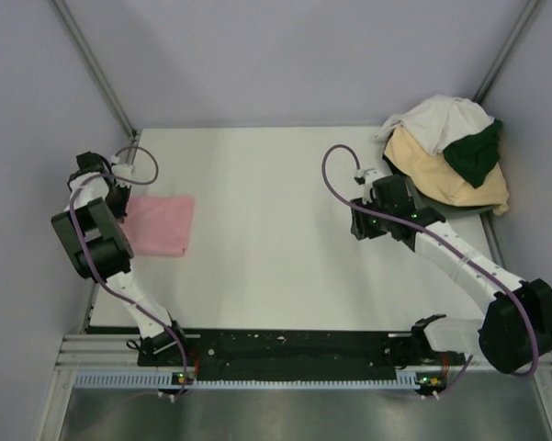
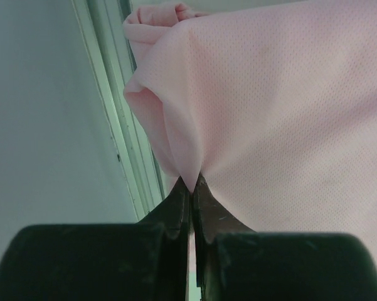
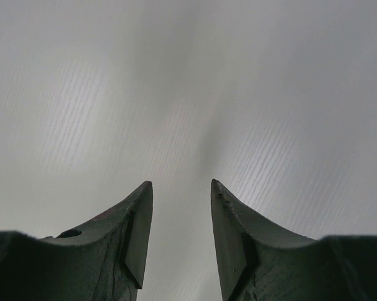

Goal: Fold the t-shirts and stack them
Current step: Put the neatly folded tshirt into the corner of the board with the left arm

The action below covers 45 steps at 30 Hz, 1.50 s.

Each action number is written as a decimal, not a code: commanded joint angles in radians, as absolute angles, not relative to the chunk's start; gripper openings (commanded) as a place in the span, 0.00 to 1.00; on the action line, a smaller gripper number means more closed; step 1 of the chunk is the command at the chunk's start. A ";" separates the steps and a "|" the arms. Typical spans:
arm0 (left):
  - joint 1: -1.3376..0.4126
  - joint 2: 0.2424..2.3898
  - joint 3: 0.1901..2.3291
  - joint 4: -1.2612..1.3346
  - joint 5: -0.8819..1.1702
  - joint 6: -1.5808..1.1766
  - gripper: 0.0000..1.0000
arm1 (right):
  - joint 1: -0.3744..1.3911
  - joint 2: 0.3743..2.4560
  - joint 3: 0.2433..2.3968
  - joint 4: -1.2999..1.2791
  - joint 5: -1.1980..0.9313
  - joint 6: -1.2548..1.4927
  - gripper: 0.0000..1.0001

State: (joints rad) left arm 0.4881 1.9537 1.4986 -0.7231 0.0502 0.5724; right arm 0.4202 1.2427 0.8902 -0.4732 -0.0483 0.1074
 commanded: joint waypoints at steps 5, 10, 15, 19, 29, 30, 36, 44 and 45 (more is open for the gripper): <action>0.491 1.941 1.540 -0.621 -0.057 0.566 0.33 | 0.408 1.200 0.931 -0.471 -0.032 0.084 0.42; 0.491 1.856 1.485 -0.543 -0.124 0.554 0.40 | 0.407 1.197 0.934 -0.474 -0.035 0.081 0.43; 0.469 1.746 1.413 -0.505 -0.147 0.581 0.35 | 0.407 1.192 0.937 -0.477 -0.012 0.081 0.44; 0.420 1.681 1.342 -0.524 -0.146 0.597 0.33 | 0.403 1.186 0.931 -0.476 -0.005 0.087 0.45; 0.102 1.361 1.048 -0.534 0.187 0.537 0.47 | 0.370 1.175 0.841 -0.402 0.034 0.123 0.51; 0.078 1.341 1.031 -0.526 0.208 0.522 0.48 | 0.365 1.166 0.825 -0.387 0.044 0.132 0.52; -0.037 1.252 0.888 -0.411 0.314 0.491 0.56 | 0.322 1.086 0.717 -0.279 0.071 0.169 0.56; -0.040 1.206 0.689 -0.230 0.397 0.453 0.58 | 0.308 0.999 0.605 -0.183 0.110 0.164 0.57; -0.038 1.200 0.661 -0.195 0.400 0.446 0.59 | 0.308 0.985 0.582 -0.152 0.129 0.164 0.57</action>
State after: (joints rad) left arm -0.0391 1.2514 0.7376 -0.3599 0.3290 0.4828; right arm 0.3176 1.0405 0.6258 -0.2844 0.0692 0.1566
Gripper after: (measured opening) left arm 0.579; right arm 0.568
